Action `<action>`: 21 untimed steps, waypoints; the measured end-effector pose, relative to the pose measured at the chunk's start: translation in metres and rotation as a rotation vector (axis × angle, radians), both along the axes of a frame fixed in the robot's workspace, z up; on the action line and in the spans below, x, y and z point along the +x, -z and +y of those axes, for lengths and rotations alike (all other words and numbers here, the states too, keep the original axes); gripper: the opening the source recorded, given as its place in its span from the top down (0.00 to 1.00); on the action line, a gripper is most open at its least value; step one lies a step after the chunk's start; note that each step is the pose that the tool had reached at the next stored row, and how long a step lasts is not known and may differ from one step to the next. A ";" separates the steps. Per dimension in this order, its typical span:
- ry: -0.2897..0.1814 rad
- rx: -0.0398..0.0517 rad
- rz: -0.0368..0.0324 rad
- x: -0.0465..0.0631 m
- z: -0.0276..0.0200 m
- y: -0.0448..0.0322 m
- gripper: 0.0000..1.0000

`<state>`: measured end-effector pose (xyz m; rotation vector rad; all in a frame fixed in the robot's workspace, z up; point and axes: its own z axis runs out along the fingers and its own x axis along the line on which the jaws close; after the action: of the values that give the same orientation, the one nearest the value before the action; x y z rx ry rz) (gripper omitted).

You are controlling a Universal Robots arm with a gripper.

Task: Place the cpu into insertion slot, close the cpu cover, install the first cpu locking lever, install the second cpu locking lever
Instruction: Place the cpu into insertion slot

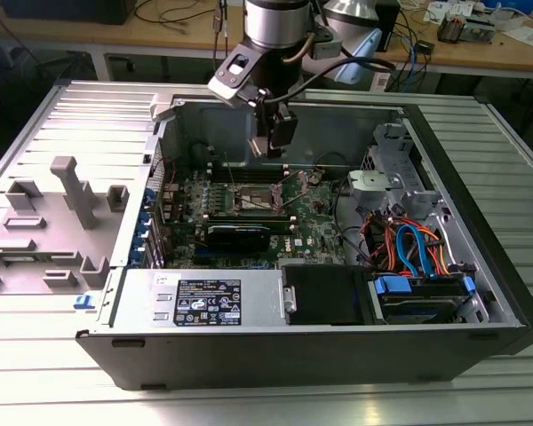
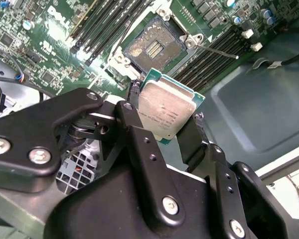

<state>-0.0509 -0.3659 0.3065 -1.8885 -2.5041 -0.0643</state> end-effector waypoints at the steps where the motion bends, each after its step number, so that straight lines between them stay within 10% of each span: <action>1: 0.000 0.0000 0.0005 -0.001 0.0000 0.0008 0.45; 21: 0.010 -0.0001 0.0021 -0.010 0.0001 0.0037 0.45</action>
<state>-0.0613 -0.3658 0.3028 -1.9006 -2.4931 -0.0621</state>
